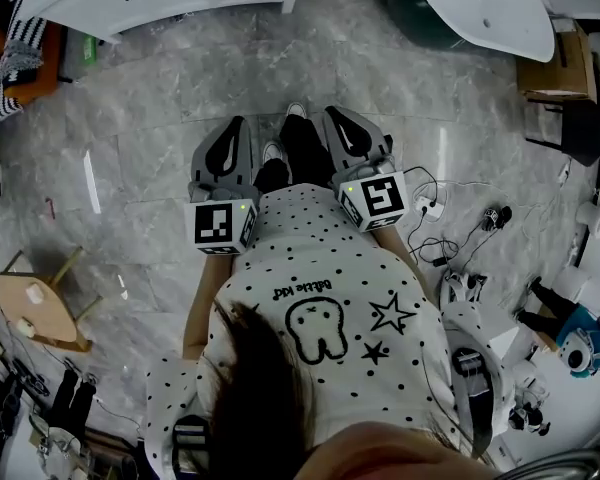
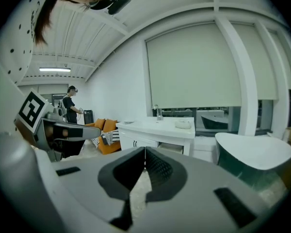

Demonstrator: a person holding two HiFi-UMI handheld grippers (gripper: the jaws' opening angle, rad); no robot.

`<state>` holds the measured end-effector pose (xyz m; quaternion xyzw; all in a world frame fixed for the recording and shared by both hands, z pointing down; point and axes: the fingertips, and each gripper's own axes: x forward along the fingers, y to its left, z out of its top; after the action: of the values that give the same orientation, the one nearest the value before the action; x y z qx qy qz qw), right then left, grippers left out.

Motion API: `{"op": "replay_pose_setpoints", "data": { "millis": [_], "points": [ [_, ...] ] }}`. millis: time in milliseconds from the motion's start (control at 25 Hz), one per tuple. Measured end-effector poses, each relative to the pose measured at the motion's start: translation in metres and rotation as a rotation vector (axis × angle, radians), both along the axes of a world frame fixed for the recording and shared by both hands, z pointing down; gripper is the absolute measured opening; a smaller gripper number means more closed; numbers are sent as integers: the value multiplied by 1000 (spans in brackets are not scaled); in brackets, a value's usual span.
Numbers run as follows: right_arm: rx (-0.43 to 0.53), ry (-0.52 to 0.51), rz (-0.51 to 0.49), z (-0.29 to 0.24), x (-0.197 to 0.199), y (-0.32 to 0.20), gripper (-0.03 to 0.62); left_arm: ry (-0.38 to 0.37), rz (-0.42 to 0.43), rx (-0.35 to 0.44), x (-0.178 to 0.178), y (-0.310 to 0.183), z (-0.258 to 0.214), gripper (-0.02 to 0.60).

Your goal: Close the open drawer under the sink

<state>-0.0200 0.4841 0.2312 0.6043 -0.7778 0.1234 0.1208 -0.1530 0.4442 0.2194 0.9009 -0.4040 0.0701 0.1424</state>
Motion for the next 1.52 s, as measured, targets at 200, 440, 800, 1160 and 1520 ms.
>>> {"op": "replay_pose_setpoints", "data": {
  "millis": [200, 440, 800, 1160, 1520],
  "points": [
    [5, 9, -50, -2, 17, -33, 15, 22, -40, 4, 18, -26, 0, 12],
    [17, 11, -67, -6, 47, -70, 15, 31, -59, 8, 47, -60, -2, 12],
    [35, 29, -105, -5, 88, -115, 15, 38, -90, 28, 89, -102, -3, 12],
    [40, 13, -111, -2, 125, -141, 15, 40, -87, 15, 126, -119, 0, 12],
    [41, 1, -109, -2, 136, -170, 15, 27, -94, 14, 136, -148, -3, 12]
  ]
}}
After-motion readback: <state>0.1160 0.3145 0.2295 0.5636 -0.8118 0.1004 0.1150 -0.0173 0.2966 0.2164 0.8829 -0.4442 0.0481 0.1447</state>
